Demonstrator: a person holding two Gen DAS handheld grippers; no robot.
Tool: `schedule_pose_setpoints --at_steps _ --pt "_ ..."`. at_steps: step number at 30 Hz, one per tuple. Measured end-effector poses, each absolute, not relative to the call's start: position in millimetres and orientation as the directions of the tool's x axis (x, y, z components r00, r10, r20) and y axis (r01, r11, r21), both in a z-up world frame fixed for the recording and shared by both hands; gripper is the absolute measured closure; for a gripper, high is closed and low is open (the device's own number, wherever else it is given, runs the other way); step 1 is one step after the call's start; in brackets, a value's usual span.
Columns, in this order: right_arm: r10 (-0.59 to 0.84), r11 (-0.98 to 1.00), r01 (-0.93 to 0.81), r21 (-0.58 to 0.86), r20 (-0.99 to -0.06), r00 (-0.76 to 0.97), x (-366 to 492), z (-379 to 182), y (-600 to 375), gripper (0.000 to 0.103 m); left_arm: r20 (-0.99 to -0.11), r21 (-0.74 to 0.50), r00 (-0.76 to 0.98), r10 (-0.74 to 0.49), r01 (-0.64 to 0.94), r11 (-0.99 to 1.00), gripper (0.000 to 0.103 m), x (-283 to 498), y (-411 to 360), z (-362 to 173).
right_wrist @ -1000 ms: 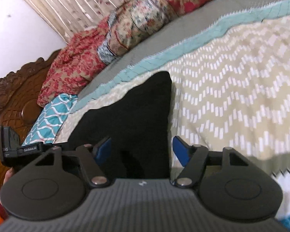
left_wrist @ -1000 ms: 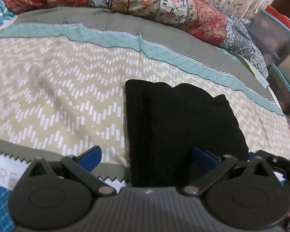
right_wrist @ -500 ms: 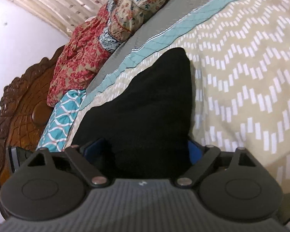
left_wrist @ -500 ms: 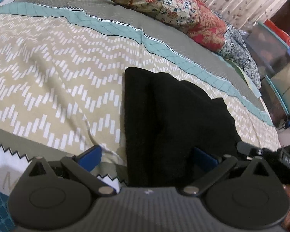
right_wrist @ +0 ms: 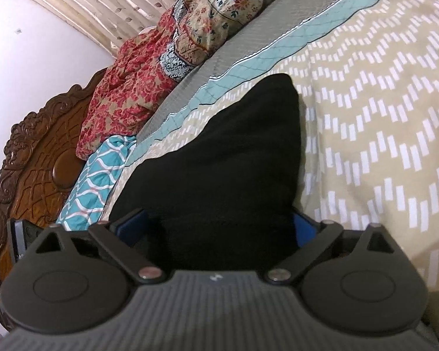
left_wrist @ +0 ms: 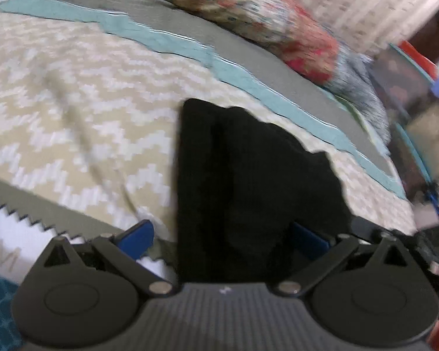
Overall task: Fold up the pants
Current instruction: 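Press and smooth the folded black pants with both grippers, then lift both grippers off the folded black pants and pull back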
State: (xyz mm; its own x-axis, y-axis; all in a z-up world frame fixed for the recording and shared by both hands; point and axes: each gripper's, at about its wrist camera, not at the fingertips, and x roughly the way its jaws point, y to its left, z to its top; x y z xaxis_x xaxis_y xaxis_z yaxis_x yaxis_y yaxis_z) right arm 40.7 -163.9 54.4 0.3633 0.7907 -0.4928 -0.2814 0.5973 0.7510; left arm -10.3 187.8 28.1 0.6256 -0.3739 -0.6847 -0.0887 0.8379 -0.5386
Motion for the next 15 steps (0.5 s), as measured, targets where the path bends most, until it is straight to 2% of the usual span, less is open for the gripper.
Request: schedule_pose_setpoints --at_steps 2,4,6,8,13,15 --pt "0.786 0.608 -0.285 0.741 -0.511 0.347 42 57 -160 0.000 -0.647 -0.591 0.613 -0.453 -0.029 0.806 0.001 -10 183 31" --pt "0.784 0.614 -0.285 0.736 -0.527 0.328 43 59 -156 0.004 -0.638 -0.578 0.613 -0.466 0.019 0.816 0.001 -10 173 37" --pt "0.788 0.612 -0.284 0.738 -0.535 0.306 42 61 -156 0.017 -0.670 -0.524 0.605 -0.429 0.022 0.851 0.001 -8 163 35" --pt "0.788 0.612 -0.289 0.736 -0.539 0.297 41 59 -159 0.018 -0.716 -0.499 0.571 -0.401 -0.017 0.867 0.000 0 162 24" --pt "0.800 0.587 -0.238 0.774 -0.510 0.316 46 52 -167 0.016 -0.663 -0.627 0.582 -0.471 -0.088 0.774 0.001 4 188 16" --pt "0.804 0.582 -0.231 0.780 -0.508 0.307 49 52 -165 0.019 -0.651 -0.661 0.588 -0.480 -0.128 0.740 0.009 4 192 13"
